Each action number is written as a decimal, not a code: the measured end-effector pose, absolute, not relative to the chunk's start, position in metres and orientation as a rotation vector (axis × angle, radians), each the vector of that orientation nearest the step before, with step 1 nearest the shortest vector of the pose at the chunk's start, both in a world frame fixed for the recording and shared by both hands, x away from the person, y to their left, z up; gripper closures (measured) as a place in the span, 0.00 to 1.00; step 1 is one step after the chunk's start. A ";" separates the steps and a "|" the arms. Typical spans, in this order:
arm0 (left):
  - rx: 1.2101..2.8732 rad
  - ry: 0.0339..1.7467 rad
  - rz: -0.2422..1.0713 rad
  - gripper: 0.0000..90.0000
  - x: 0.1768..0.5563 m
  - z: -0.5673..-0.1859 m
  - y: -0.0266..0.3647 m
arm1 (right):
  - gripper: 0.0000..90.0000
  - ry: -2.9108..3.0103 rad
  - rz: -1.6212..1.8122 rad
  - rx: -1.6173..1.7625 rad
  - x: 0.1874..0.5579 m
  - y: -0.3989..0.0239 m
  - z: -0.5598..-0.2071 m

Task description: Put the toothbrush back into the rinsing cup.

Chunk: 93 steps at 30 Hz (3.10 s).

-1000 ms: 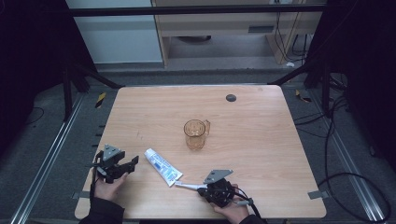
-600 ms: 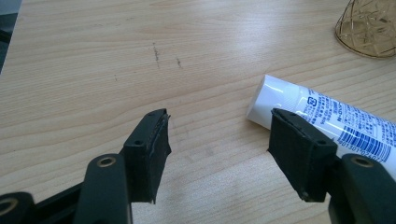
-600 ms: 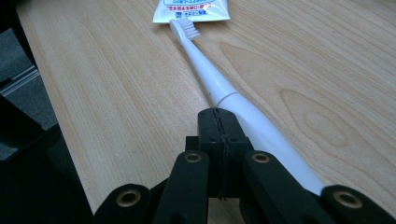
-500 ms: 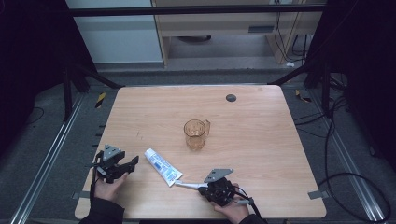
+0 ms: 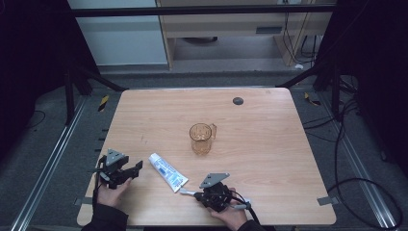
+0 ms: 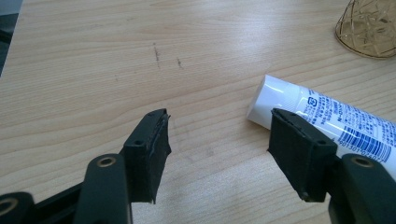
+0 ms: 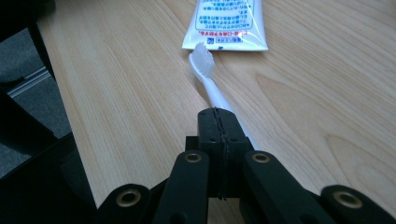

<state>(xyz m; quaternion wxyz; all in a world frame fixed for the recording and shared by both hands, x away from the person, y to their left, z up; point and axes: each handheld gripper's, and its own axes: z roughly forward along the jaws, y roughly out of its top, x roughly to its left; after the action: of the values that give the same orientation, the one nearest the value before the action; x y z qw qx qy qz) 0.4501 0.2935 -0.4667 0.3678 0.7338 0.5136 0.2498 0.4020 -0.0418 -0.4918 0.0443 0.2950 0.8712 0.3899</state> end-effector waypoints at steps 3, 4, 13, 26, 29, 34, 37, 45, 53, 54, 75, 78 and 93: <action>1.886 1.318 0.642 0.42 0.450 -0.467 0.294 | 1.00 2.663 1.180 0.893 0.404 -0.038 -0.493; 1.885 1.318 0.642 0.42 0.450 -0.467 0.294 | 1.00 2.660 1.172 0.904 0.405 -0.037 -0.493; 1.885 1.318 0.641 0.42 0.450 -0.467 0.294 | 1.00 2.632 1.152 0.947 0.410 -0.044 -0.494; 1.885 1.318 0.642 0.42 0.450 -0.467 0.294 | 1.00 2.597 1.162 0.987 0.414 -0.052 -0.489; 1.884 1.318 0.641 0.42 0.450 -0.467 0.294 | 1.00 2.577 1.178 0.992 0.414 -0.055 -0.484; 1.879 1.318 0.642 0.42 0.450 -0.466 0.294 | 1.00 2.500 1.199 1.049 0.420 -0.078 -0.473; 1.881 1.318 0.642 0.42 0.450 -0.466 0.294 | 1.00 2.454 1.193 1.081 0.421 -0.096 -0.469; 1.880 1.319 0.641 0.42 0.450 -0.466 0.294 | 1.00 2.347 1.152 1.169 0.418 -0.146 -0.461; 1.891 1.322 0.641 0.42 0.451 -0.467 0.294 | 0.91 2.325 1.128 1.171 0.420 -0.168 -0.441; 1.890 1.321 0.641 0.42 0.451 -0.467 0.294 | 0.89 2.328 1.122 1.167 0.420 -0.169 -0.439; 1.925 1.307 0.643 0.41 0.453 -0.469 0.291 | 0.70 2.564 0.978 0.933 0.429 -0.130 -0.412; 1.934 1.304 0.641 0.41 0.453 -0.470 0.291 | 0.70 2.590 0.952 0.904 0.430 -0.124 -0.411; 1.941 1.305 0.637 0.41 0.454 -0.470 0.290 | 0.69 2.732 0.803 0.780 0.437 -0.090 -0.414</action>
<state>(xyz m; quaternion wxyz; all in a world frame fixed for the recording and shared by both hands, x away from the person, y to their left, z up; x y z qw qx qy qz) 0.4538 0.2904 -0.4702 0.3510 0.7497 0.5042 0.2460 0.4369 -0.0895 -0.4135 0.0944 0.2631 0.9211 0.2709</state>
